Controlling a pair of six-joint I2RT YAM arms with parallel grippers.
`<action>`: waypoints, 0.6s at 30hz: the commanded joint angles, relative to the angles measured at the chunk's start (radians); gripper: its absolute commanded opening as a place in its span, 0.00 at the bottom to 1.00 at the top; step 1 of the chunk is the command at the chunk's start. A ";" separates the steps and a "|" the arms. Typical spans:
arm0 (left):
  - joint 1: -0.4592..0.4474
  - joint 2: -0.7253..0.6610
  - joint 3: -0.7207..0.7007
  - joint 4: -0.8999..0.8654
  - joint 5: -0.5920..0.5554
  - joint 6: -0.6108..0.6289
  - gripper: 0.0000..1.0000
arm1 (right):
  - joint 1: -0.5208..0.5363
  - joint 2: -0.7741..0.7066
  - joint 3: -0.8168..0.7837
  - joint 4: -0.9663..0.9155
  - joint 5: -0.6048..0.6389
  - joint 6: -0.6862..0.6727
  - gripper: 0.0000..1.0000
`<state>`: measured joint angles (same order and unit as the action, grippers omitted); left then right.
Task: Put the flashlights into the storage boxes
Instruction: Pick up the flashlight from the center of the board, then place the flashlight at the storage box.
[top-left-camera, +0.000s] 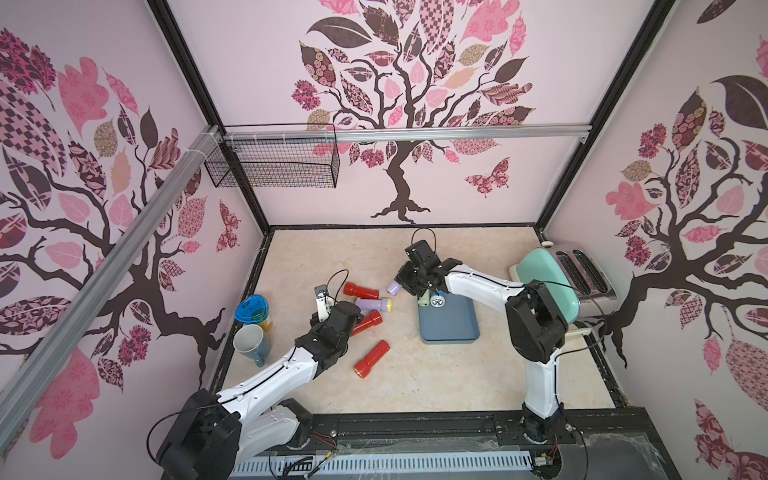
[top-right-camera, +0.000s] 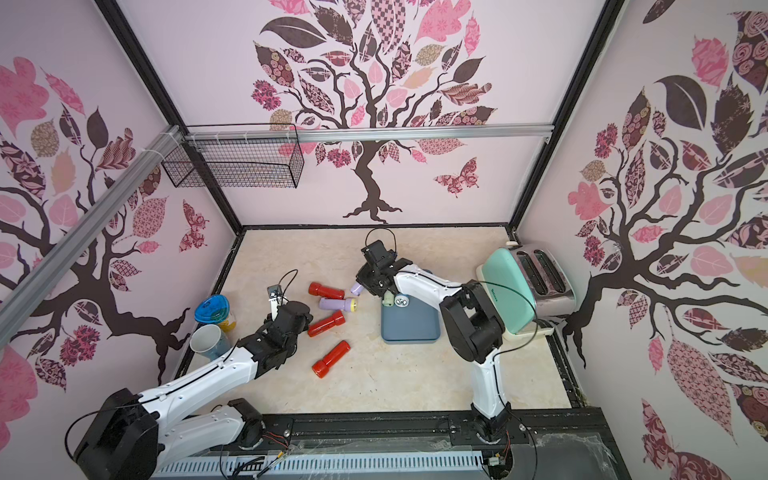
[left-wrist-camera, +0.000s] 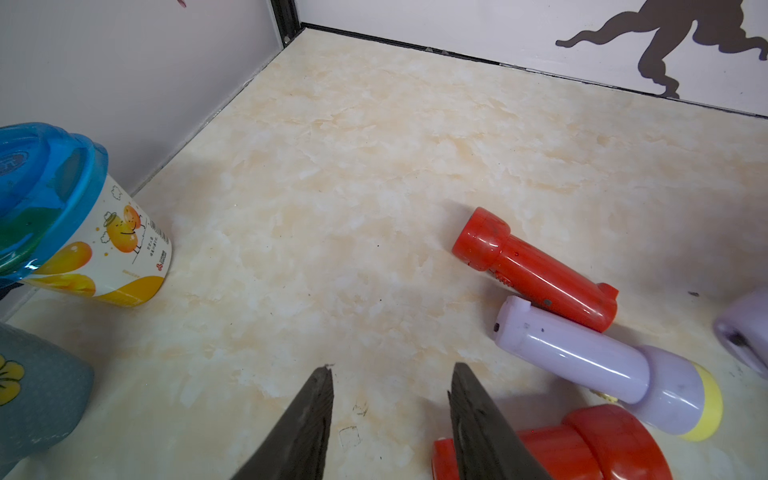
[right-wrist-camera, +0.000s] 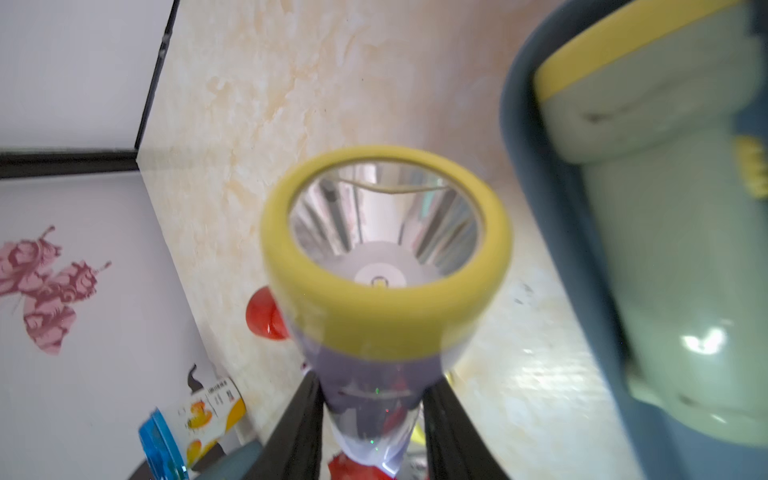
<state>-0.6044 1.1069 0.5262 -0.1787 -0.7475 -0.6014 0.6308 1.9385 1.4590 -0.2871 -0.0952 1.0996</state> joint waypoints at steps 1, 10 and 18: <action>0.002 0.001 -0.026 0.015 -0.015 -0.001 0.48 | -0.057 -0.163 -0.114 -0.032 -0.002 -0.238 0.26; 0.003 -0.001 -0.034 0.029 -0.003 0.001 0.48 | -0.173 -0.387 -0.413 -0.083 0.219 -0.535 0.27; 0.003 0.040 -0.019 0.034 0.005 0.009 0.48 | -0.178 -0.320 -0.393 -0.096 0.295 -0.658 0.29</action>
<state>-0.6044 1.1324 0.5140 -0.1535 -0.7486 -0.6006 0.4488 1.5867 1.0229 -0.3813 0.1463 0.5240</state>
